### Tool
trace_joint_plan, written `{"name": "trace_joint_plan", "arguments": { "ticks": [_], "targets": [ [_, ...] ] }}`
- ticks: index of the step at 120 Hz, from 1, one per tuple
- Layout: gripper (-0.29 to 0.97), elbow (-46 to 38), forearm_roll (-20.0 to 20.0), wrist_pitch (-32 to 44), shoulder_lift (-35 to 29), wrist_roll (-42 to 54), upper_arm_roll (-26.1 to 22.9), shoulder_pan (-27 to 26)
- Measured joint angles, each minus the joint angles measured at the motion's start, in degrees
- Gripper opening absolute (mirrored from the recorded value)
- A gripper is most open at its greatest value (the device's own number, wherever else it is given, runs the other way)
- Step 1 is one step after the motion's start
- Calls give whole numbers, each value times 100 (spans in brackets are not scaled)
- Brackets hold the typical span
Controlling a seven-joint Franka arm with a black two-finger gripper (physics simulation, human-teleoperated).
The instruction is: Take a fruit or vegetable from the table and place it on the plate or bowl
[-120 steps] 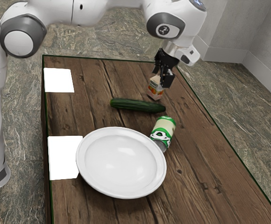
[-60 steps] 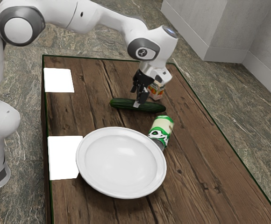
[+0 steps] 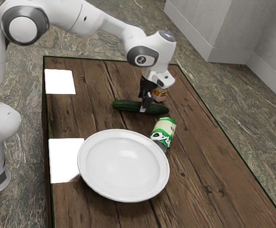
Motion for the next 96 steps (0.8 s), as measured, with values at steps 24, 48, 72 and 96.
{"name": "trace_joint_plan", "arguments": {
  "ticks": [24, 48, 72, 96],
  "targets": [
    [59, -128, -42, 155, 84, 84, 21, 9],
    [26, -165, -43, 209, 59, 101, 37, 9],
    [23, 342, 28, -299, -481, -20, -457, -16],
    [22, 1224, 366, -1313, -565, -270, -1270, -955]
  ]
}}
